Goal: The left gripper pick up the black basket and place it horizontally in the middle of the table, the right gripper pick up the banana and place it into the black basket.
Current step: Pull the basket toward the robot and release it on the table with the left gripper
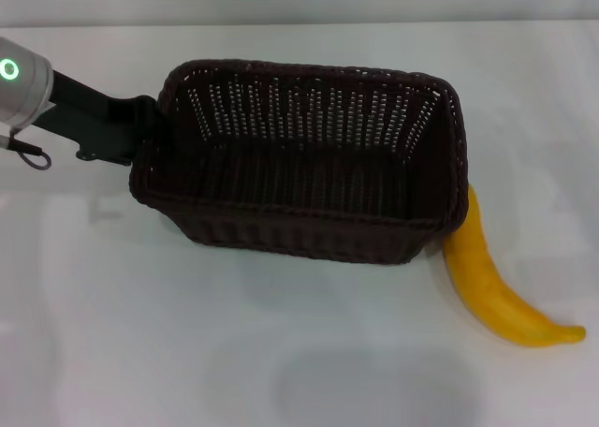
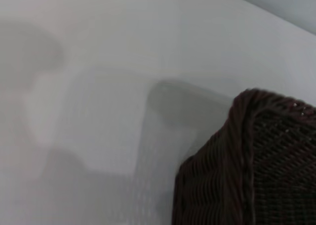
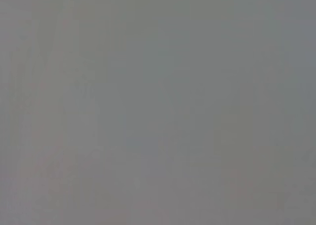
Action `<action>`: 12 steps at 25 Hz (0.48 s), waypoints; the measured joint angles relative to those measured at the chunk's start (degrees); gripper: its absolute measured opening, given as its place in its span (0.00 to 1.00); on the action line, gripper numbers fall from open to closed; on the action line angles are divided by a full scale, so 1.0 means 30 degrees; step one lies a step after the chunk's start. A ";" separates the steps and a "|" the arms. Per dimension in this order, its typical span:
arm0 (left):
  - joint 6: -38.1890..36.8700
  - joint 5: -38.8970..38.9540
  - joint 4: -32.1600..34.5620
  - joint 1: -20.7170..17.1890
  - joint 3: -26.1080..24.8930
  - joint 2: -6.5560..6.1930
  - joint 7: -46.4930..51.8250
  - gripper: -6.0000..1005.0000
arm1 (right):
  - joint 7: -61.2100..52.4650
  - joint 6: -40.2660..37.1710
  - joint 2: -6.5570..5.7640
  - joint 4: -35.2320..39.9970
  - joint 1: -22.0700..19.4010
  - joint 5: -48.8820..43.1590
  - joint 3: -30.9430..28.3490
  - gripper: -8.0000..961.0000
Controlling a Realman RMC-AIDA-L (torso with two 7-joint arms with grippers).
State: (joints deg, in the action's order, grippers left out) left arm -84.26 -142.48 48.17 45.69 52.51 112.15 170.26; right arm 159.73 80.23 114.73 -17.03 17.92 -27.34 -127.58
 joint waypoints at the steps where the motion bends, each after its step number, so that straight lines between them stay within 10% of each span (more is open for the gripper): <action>1: -0.0012 0.0026 -0.0003 -0.0009 0.0003 0.0027 -0.0090 0.22 | -0.0002 0.0053 0.0004 0.0029 -0.0014 0.0001 -0.0004 0.88; 12: -0.0550 0.1422 0.1296 -0.1227 -0.0417 -0.0582 -0.1812 0.63 | -0.2290 0.0357 -0.0032 -0.0080 -0.0940 -0.0080 0.0134 0.88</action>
State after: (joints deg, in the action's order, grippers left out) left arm -85.91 -138.21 52.05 42.01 51.26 110.40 164.83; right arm 152.86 81.30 114.63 -17.27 15.10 -27.58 -127.18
